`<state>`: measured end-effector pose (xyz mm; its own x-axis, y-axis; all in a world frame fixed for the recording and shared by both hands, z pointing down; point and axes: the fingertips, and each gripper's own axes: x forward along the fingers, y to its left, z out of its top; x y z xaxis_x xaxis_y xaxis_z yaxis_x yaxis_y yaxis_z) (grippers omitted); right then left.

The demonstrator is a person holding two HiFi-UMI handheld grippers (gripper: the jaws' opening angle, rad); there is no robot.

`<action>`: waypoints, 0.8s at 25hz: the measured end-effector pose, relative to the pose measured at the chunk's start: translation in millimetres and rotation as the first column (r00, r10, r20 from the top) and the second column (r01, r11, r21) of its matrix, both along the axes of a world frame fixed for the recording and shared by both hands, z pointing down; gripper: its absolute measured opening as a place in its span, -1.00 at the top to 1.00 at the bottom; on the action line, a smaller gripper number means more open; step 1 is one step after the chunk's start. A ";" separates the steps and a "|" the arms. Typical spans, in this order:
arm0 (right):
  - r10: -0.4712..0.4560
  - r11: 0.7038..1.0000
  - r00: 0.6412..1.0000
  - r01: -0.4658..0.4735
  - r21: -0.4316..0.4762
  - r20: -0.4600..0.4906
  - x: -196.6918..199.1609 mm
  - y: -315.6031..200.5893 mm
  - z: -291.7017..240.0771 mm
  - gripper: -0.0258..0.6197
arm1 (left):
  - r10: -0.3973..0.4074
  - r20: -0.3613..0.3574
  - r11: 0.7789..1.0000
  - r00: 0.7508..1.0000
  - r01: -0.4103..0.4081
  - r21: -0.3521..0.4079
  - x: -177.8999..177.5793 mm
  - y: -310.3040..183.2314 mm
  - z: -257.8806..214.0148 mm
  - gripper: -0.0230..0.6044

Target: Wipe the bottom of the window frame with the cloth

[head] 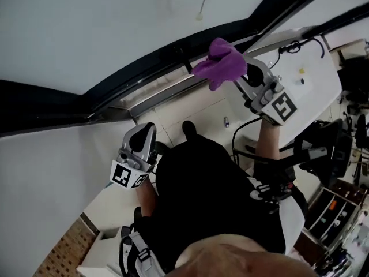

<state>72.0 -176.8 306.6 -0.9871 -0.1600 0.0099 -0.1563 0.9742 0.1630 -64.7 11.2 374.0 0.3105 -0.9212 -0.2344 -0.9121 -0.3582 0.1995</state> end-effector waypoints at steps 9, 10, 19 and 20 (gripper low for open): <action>-0.454 0.874 0.891 0.451 -0.180 0.028 -124.7 180.6 71.2 0.73 | -0.148 0.029 0.988 0.989 0.148 -0.031 -28.8 48.0 -1.7 0.93; -0.466 0.863 0.884 0.463 -0.202 0.033 -132.3 191.3 75.4 0.73 | -0.161 0.028 0.986 0.986 0.162 -0.037 -33.1 54.0 -0.8 0.93; -0.543 0.807 0.836 0.547 -0.222 0.081 -156.3 219.0 69.3 0.73 | -0.276 0.020 0.960 0.961 0.276 -0.048 -51.4 94.2 0.4 0.93; -0.543 0.808 0.835 0.549 -0.212 0.094 -156.4 219.5 65.8 0.73 | -0.281 0.019 0.958 0.959 0.282 -0.043 -52.2 95.1 -1.0 0.93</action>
<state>-84.4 42.7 372.4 -0.9114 0.4084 -0.0496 0.4110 0.9095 -0.0625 -116.9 106.3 372.9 0.0396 -0.9813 -0.1885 -0.9773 -0.0773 0.1971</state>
